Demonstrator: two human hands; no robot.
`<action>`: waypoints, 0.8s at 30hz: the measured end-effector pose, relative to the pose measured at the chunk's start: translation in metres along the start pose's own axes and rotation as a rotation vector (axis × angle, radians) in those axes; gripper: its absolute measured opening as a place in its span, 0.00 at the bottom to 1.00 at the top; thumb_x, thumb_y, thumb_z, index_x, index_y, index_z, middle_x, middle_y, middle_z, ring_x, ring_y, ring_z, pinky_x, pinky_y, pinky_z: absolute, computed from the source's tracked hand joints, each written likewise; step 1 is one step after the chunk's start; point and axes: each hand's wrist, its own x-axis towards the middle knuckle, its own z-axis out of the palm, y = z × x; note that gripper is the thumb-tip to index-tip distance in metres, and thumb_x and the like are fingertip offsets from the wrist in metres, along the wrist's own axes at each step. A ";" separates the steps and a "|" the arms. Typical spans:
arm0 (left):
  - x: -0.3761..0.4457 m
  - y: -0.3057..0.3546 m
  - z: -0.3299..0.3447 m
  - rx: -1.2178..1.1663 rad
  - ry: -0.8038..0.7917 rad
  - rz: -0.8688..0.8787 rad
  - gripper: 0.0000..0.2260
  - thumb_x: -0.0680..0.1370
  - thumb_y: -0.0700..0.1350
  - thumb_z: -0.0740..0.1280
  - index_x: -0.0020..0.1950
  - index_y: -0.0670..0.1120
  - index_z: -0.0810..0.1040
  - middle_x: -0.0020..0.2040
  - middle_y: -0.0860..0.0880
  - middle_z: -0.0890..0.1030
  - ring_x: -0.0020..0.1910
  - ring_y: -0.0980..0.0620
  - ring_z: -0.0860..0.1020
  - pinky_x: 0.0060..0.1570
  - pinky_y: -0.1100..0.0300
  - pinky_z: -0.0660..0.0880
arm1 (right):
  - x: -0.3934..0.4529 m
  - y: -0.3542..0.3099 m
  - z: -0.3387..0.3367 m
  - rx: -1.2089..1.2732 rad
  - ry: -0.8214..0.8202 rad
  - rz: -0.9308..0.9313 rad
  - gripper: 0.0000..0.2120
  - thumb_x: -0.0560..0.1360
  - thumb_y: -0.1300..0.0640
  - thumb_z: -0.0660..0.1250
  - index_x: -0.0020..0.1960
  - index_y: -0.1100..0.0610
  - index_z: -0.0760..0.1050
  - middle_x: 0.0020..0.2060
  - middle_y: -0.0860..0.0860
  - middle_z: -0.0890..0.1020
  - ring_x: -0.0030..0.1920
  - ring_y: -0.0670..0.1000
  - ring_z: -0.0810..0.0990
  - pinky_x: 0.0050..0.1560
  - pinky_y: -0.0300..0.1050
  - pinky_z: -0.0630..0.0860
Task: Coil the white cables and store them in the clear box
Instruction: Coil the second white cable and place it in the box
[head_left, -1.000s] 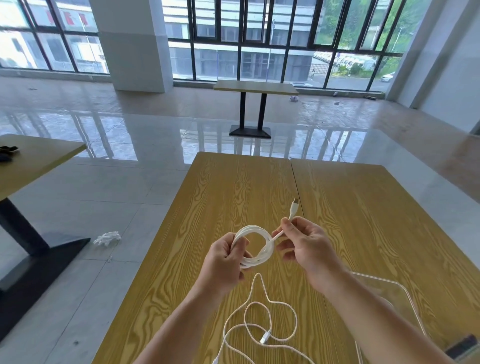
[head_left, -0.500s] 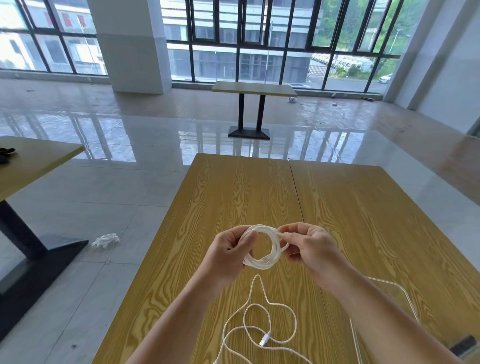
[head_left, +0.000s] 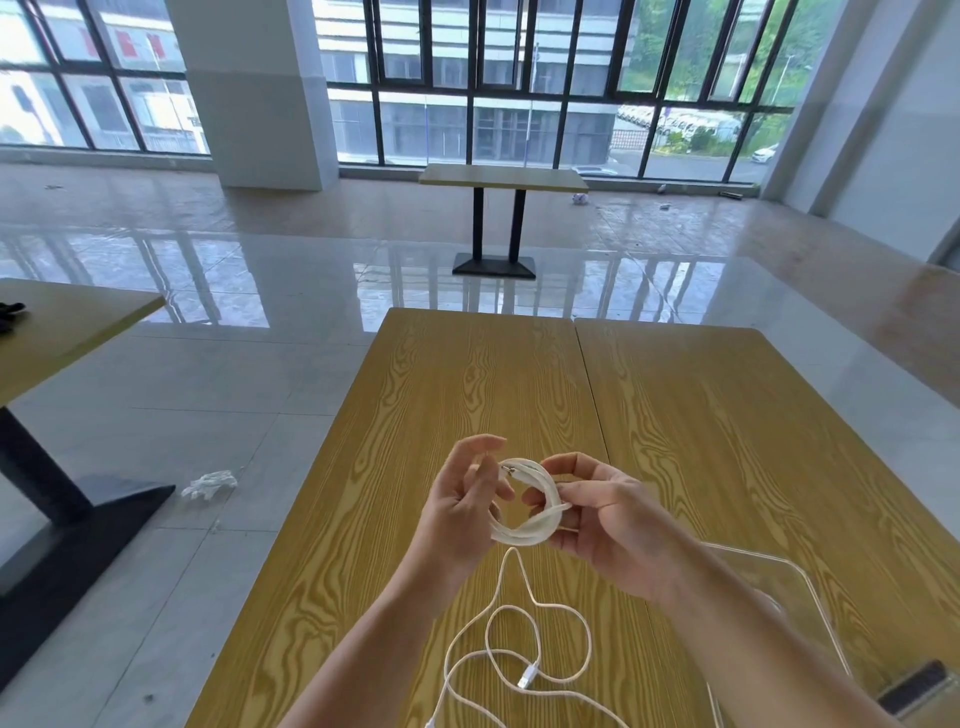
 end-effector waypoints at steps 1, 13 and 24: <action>-0.001 0.000 0.000 0.023 0.007 0.019 0.12 0.84 0.44 0.59 0.52 0.60 0.78 0.38 0.49 0.79 0.32 0.53 0.72 0.31 0.61 0.71 | -0.001 0.002 0.000 0.018 -0.008 0.000 0.10 0.80 0.69 0.58 0.57 0.63 0.76 0.42 0.61 0.84 0.38 0.56 0.83 0.41 0.51 0.82; -0.005 -0.008 0.003 0.287 -0.128 0.153 0.09 0.80 0.41 0.66 0.50 0.57 0.79 0.48 0.56 0.84 0.43 0.53 0.83 0.38 0.56 0.81 | -0.005 0.019 0.002 -0.207 0.189 -0.162 0.10 0.80 0.64 0.65 0.60 0.58 0.77 0.42 0.56 0.84 0.39 0.51 0.83 0.44 0.49 0.82; 0.008 -0.012 0.004 0.486 -0.259 0.255 0.05 0.77 0.43 0.72 0.46 0.54 0.79 0.43 0.54 0.86 0.43 0.61 0.84 0.38 0.66 0.79 | -0.016 0.023 -0.029 -0.187 0.145 -0.089 0.09 0.80 0.65 0.63 0.60 0.60 0.75 0.40 0.57 0.82 0.35 0.52 0.81 0.41 0.48 0.80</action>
